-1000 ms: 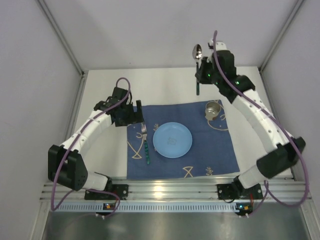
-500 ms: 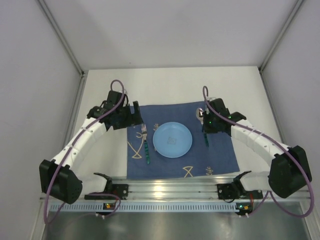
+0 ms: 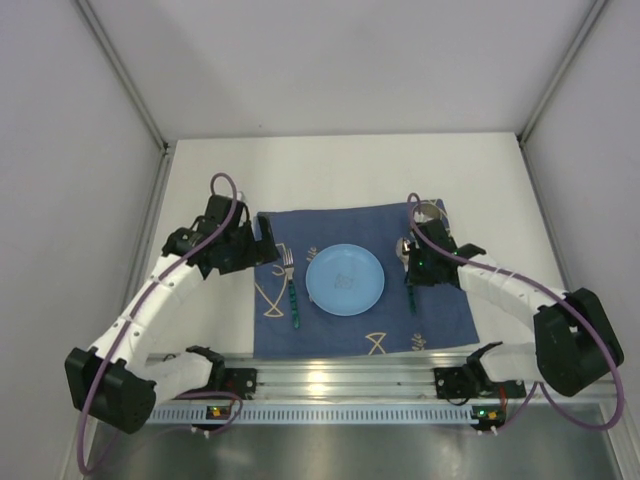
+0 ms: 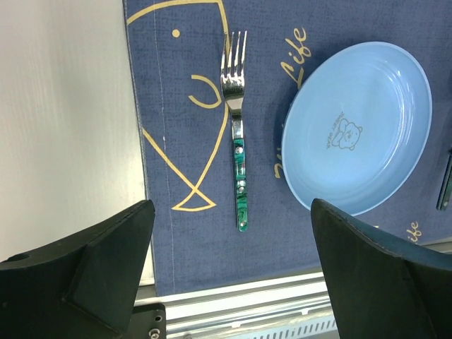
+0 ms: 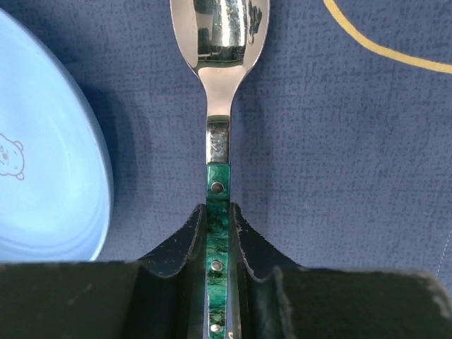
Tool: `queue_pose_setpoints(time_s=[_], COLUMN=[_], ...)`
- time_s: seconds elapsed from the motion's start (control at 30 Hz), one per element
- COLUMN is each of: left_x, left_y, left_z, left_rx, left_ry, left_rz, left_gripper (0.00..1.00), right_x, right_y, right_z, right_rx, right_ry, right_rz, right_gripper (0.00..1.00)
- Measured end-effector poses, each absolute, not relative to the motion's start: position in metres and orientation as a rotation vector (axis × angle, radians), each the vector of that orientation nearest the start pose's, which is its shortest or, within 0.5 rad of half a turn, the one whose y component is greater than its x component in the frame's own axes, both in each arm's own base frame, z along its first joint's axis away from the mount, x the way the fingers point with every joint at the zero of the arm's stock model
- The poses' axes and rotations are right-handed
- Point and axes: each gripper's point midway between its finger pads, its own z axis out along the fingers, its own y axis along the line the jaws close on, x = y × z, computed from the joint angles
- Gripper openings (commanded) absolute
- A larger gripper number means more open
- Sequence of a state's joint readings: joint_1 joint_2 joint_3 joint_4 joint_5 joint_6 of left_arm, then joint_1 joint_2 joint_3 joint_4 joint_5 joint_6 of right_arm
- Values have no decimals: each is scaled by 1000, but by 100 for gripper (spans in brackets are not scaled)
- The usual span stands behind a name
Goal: Set the dinner table for one person
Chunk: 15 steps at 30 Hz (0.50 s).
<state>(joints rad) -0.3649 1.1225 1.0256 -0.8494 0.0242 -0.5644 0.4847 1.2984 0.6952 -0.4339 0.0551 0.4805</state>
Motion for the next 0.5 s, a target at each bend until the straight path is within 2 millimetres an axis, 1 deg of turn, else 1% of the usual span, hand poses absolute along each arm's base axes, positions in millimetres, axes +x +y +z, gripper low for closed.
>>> queue_pose_setpoints(time_s=[0.13,0.17,0.23,0.33,0.4,0.5], left_x=[243,242,242,241,241,245], left_y=[-119,-117,-115,-111,-106,-100], left_z=[167,168,167,165,165,165], left_rx=[-257,-259,-263,-269,-269,-264], left_ry=[2545,2543,2542,2549,2547,2533], left_rz=[-382,-376,-361,-327,-296,-249], left_gripper=[98,98,99,99,99,99], right_x=[245,246,246,246,245,241], right_y=[141,142,143,143,142,136], right_z=[45,46,50,65,76,95], right_rx=[28,30,34,36,27,16], right_ry=[2621,2619,2604,2559,2529,2493], right_rz=[280,283,297,319,328,320], right_gripper=[23,41,51,87,94,98])
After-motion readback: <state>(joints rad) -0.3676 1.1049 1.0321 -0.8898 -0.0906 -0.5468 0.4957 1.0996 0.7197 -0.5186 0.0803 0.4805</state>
